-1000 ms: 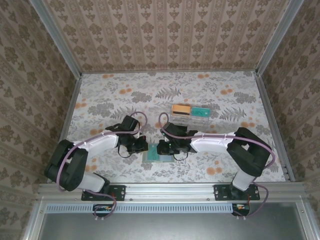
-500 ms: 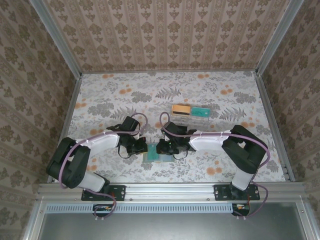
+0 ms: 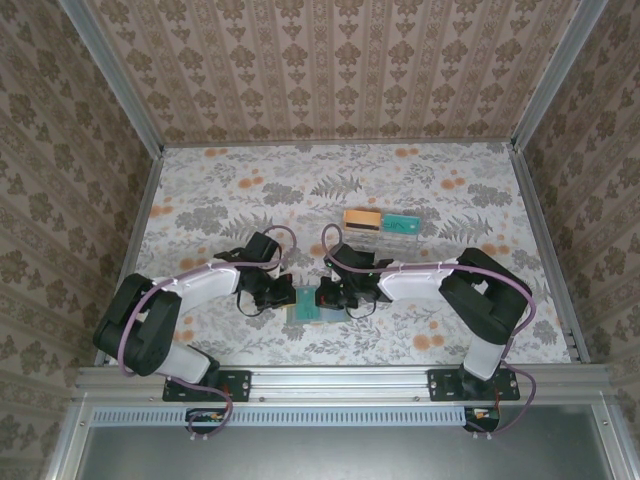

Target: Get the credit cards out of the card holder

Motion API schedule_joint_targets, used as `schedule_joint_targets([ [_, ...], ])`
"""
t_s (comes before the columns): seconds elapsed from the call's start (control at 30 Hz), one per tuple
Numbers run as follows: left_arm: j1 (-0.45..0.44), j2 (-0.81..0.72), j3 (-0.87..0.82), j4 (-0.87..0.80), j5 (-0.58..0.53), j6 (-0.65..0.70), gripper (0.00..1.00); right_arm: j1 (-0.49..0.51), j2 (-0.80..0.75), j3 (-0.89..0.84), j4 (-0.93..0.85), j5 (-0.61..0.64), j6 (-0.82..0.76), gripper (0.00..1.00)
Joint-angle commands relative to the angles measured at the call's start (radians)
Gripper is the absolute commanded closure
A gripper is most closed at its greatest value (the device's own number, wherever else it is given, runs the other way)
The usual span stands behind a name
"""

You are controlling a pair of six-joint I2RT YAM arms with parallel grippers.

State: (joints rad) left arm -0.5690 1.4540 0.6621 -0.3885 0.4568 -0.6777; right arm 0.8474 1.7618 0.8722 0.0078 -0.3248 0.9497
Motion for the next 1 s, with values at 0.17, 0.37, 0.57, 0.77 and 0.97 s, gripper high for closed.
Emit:
schedule_joint_targets([
  [0.17,-0.006,0.038,0.004,-0.081,-0.076,0.017,1.00,-0.032,-0.070,-0.076,0.009,0.000,0.017,1.00],
  [0.37,-0.010,0.039,0.006,-0.077,-0.072,0.019,1.00,-0.033,-0.057,-0.082,0.046,-0.029,0.019,0.95],
  [0.57,-0.020,0.040,0.008,-0.075,-0.071,0.018,1.00,-0.033,-0.010,-0.088,0.112,-0.061,0.043,0.82],
  [0.77,-0.027,0.039,0.011,-0.073,-0.071,0.017,1.00,-0.033,0.004,-0.094,0.142,-0.069,0.054,0.82],
  [0.97,-0.028,0.039,0.013,-0.077,-0.075,0.020,1.00,-0.049,-0.021,-0.122,0.143,-0.059,0.060,0.99],
])
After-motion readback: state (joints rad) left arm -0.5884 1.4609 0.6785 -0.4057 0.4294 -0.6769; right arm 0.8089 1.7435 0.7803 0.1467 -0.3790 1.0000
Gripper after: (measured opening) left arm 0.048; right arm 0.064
